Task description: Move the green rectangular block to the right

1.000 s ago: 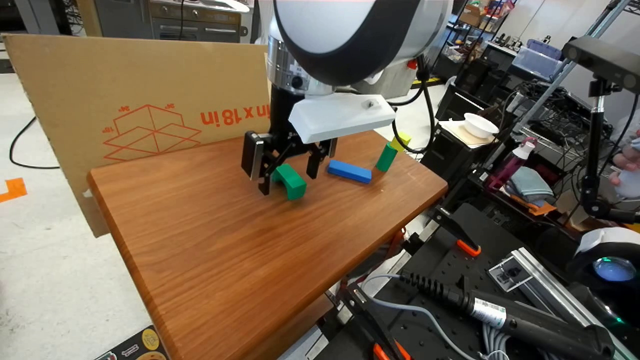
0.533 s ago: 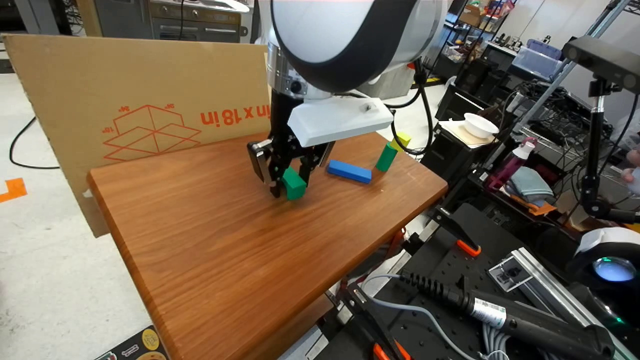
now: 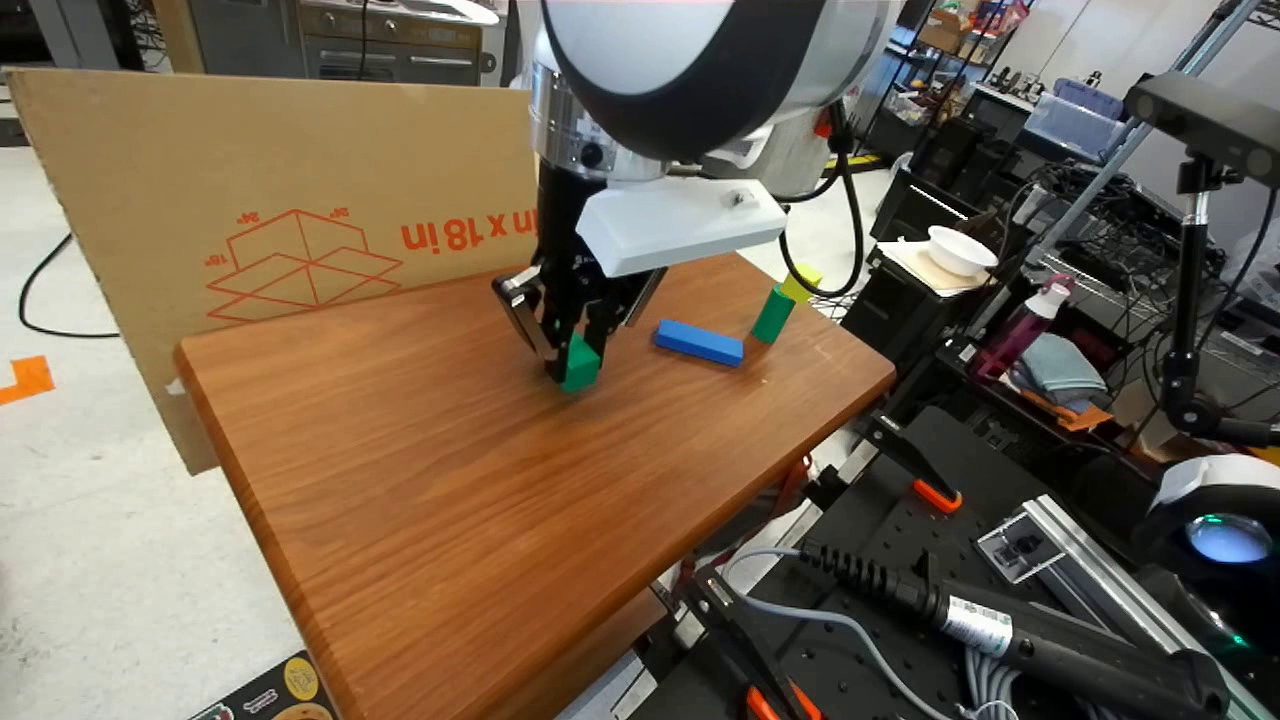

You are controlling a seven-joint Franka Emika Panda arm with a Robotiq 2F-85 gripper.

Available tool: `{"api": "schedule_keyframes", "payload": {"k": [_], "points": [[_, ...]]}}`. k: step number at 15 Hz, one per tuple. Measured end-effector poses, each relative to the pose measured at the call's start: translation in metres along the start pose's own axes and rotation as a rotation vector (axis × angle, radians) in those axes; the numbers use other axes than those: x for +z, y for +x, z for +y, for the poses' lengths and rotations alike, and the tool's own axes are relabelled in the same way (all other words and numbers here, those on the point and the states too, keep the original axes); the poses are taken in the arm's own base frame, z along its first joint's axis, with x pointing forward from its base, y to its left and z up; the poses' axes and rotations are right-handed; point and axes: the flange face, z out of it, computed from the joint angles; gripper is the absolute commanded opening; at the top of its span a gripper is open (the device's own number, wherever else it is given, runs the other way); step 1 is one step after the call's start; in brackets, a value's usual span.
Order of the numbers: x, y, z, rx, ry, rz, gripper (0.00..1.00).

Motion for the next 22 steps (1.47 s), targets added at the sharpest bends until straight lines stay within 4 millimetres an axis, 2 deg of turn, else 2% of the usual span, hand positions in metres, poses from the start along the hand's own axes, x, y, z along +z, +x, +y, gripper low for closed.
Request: {"api": "schedule_keyframes", "payload": {"k": [2, 5, 10, 14, 17, 22], "points": [[-0.01, 0.0, 0.003, -0.026, 0.003, 0.01, 0.09], [-0.029, -0.001, 0.02, -0.061, 0.003, 0.017, 0.09], [-0.05, -0.006, 0.072, -0.095, -0.001, 0.009, 0.09], [-0.045, -0.012, 0.118, -0.161, 0.011, -0.048, 0.09], [-0.037, -0.022, 0.148, -0.271, 0.038, -0.109, 0.09], [-0.025, -0.039, 0.177, -0.457, 0.036, -0.203, 0.09]]}}
